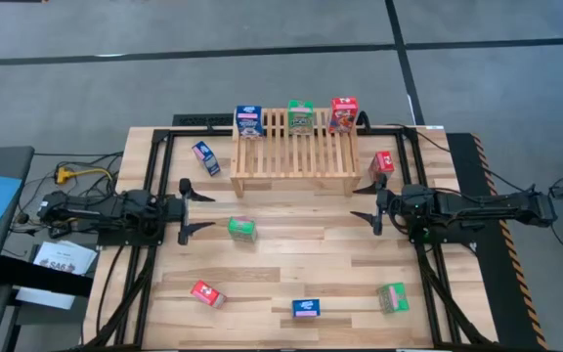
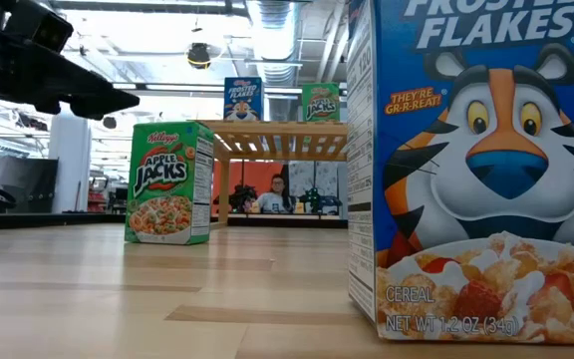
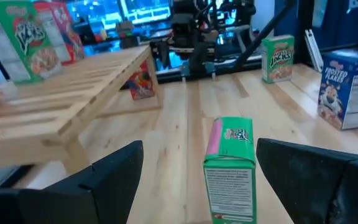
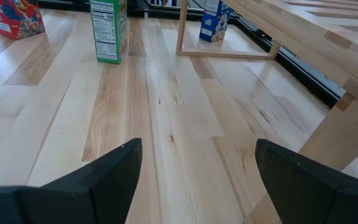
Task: Stack cereal on shelf
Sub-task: Put the top red cereal box on the shelf aligned with the other red cereal box
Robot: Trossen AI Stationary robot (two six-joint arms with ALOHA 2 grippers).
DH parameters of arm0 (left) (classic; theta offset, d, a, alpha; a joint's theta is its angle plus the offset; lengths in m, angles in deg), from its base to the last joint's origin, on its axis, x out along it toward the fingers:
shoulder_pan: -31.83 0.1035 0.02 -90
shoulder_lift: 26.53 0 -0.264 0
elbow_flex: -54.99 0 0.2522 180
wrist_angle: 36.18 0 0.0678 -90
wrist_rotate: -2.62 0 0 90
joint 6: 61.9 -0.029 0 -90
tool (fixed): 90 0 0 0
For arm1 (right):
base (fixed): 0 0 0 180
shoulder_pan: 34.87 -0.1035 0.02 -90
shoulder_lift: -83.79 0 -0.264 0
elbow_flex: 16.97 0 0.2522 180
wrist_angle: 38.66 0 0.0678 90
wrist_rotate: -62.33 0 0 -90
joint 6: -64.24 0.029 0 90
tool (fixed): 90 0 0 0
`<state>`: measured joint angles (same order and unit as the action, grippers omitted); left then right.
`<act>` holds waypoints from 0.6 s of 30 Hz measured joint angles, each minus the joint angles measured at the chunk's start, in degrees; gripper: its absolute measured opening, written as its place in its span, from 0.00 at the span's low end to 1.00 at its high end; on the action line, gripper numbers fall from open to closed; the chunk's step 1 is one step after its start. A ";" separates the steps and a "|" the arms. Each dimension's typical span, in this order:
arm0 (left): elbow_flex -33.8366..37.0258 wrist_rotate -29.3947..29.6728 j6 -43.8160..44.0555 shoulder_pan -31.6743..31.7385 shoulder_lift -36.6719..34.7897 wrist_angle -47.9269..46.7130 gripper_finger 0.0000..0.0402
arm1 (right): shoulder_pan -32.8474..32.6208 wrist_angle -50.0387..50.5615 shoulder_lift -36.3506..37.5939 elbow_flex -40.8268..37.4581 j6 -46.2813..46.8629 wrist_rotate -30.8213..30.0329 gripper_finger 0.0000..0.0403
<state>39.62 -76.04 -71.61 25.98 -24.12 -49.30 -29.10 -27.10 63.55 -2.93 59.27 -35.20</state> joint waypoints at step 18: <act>0.02 8.90 -3.30 0.07 2.05 0.37 0.76 | 0.01 0.00 0.00 0.00 0.00 0.02 0.84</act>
<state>39.64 -67.15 -74.90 26.05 -22.06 -48.93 -29.09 -27.10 63.55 -2.94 59.27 -35.18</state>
